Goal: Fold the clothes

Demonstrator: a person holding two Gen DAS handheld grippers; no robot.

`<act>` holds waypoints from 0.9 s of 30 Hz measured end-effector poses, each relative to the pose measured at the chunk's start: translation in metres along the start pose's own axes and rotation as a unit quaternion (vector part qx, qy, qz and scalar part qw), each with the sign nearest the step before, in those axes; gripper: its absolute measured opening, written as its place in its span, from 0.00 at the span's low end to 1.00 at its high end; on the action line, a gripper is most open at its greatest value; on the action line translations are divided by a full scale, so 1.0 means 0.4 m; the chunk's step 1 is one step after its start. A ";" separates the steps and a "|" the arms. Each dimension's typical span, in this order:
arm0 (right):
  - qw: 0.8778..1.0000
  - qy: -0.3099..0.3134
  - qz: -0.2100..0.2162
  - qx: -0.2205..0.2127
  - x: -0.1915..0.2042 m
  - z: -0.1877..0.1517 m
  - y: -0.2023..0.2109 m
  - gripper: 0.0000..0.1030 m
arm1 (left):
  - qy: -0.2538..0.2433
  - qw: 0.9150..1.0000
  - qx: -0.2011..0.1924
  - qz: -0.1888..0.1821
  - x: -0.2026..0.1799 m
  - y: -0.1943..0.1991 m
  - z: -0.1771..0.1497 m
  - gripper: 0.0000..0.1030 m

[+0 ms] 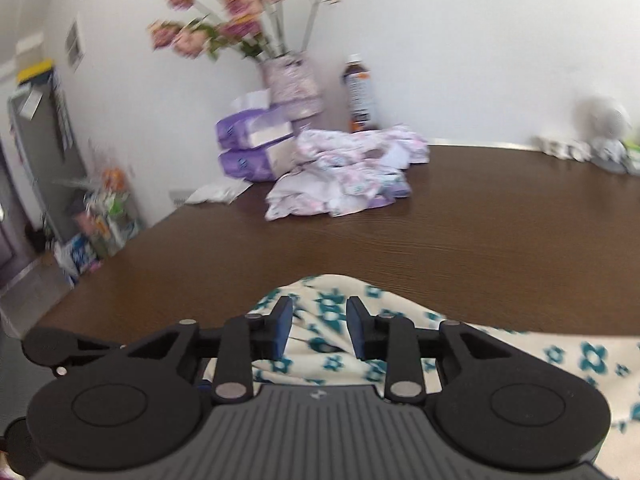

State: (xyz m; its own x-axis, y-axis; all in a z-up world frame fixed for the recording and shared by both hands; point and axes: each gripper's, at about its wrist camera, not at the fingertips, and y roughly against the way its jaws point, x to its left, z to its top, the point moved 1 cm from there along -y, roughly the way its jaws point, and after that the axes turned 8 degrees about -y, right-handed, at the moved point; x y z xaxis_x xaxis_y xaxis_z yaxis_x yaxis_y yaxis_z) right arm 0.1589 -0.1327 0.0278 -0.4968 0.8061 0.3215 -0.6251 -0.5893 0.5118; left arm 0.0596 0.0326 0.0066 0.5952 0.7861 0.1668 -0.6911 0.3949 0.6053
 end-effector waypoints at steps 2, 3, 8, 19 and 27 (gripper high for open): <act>1.000 0.024 0.001 0.007 0.031 -0.001 -0.034 0.29 | 0.002 1.000 -0.002 0.000 0.001 0.001 -0.001 0.24; 0.999 0.035 -0.007 0.017 0.038 -0.010 -0.048 0.29 | 0.004 1.000 -0.003 -0.001 0.002 0.002 -0.002 0.24; 0.997 0.055 -0.030 0.052 0.040 -0.048 -0.088 0.28 | 0.017 1.000 -0.010 -0.019 0.019 0.008 -0.004 0.26; 0.998 0.038 -0.016 0.042 0.018 -0.064 -0.081 0.28 | 0.104 0.991 -0.065 -0.052 0.168 0.055 0.040 0.29; 0.998 0.040 -0.016 0.035 0.018 -0.068 -0.080 0.28 | 0.113 0.992 -0.033 -0.053 0.230 -0.098 0.135 0.07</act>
State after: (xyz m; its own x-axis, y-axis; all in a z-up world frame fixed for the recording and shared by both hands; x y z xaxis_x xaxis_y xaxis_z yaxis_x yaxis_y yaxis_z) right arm 0.1590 -0.1096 -0.0080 -0.5260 0.8156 0.2411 -0.5984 -0.5563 0.5765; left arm 0.1637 0.0639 0.0403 0.5641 0.8221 -0.0774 -0.6601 0.5053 0.5558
